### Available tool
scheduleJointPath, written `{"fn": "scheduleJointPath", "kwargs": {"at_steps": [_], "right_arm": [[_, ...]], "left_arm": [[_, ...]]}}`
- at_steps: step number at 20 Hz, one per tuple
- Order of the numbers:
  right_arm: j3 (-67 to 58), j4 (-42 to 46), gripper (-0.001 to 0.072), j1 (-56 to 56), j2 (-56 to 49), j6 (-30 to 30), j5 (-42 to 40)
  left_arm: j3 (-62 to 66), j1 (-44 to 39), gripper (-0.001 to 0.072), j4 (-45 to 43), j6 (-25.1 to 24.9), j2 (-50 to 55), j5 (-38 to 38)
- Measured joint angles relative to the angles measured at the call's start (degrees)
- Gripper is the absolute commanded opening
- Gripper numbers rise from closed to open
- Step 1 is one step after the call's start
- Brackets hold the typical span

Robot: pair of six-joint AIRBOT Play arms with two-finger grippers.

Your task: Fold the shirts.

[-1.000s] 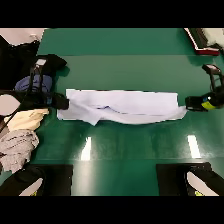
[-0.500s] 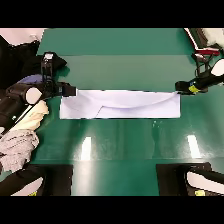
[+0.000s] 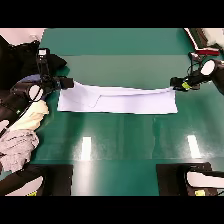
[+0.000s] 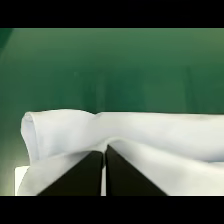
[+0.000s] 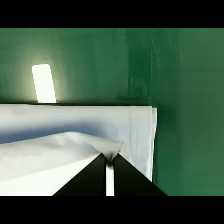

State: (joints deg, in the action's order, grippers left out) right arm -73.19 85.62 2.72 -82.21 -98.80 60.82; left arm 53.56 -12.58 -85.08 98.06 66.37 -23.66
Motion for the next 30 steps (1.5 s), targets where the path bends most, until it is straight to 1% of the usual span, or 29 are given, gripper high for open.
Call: {"fn": "scheduleJointPath", "kwargs": {"at_steps": [1,2,6,8,9,10,11,13,15,16,21,22,23,25,26,27,28,29,30], "right_arm": [[0.0,0.0,0.0523,0.0,-0.4,-1.1,-0.6],[0.0,0.1,0.0624,0.1,-0.6,-1.9,-1.2],[-0.1,-0.4,0.0623,0.8,-0.2,-3.3,-2.8],[-0.1,-2.7,0.0622,2.8,0.1,-0.7,-1.0],[-0.1,-5.0,0.0622,4.4,0.1,1.8,0.8],[-0.1,-7.8,0.0623,6.4,-0.2,4.8,3.3],[0.0,-10.5,0.0622,8.5,-0.7,7.5,5.7],[0.0,-15.2,0.0622,12.7,-2.2,12.1,10.7],[0.0,-17.7,0.0622,16.2,-4.0,15.7,14.5],[0.0,-18.8,0.0604,17.6,-5.0,17.3,16.2],[0.0,-23.1,0.0595,19.8,-10.5,23.4,19.7],[0.0,-24.1,0.0583,19.8,-11.6,24.3,19.7],[0.0,-25.2,0.0532,19.6,-12.5,24.9,19.9],[0.0,-27.0,0.0478,18.6,-13.7,25.9,19.0],[0.0,-27.1,0.0353,17.9,-14.0,26.3,18.3],[0.0,-27.2,0.0259,17.2,-14.4,26.8,17.1],[0.0,-27.6,0.0131,16.4,-14.7,27.4,16.2],[0.0,-27.4,0.0019,15.8,-14.8,28.0,15.4],[0.1,-27.5,0.0019,15.2,-15.0,28.5,15.1]], "left_arm": [[0.0,0.0,0.0545,0.0,0.0,0.0,0.6],[0.0,0.1,0.0544,0.0,0.1,0.1,1.0],[1.0,0.1,0.0537,0.0,0.4,0.1,1.7],[2.1,0.1,0.0535,0.0,0.5,0.1,1.1],[2.5,0.1,0.0374,0.0,0.5,0.1,0.4],[2.8,0.1,0.01,0.0,0.6,0.1,-0.5],[3.0,0.1,0.0026,0.0,0.6,0.1,-1.7],[3.3,0.1,0.0026,0.0,0.5,0.1,-4.2],[3.5,0.1,0.0026,0.0,0.4,0.1,-7.1],[3.5,0.1,0.0026,0.0,0.4,0.1,-8.7],[3.6,0.1,0.0026,0.3,0.2,0.1,-16.4],[3.6,0.1,0.0026,0.4,0.2,0.1,-17.6],[3.6,0.1,0.0026,0.7,0.1,0.1,-18.6],[3.6,0.1,0.0026,1.8,0.0,0.1,-20.4],[3.6,0.1,0.0025,2.8,-0.2,0.1,-21.1],[3.6,0.1,0.0025,4.0,-0.5,0.1,-21.8],[3.6,0.0,0.0024,5.7,-0.7,0.1,-22.5],[3.6,-0.5,0.0024,7.0,-0.8,0.2,-22.8],[3.6,-1.6,0.0024,8.3,-1.0,0.2,-23.0]]}}
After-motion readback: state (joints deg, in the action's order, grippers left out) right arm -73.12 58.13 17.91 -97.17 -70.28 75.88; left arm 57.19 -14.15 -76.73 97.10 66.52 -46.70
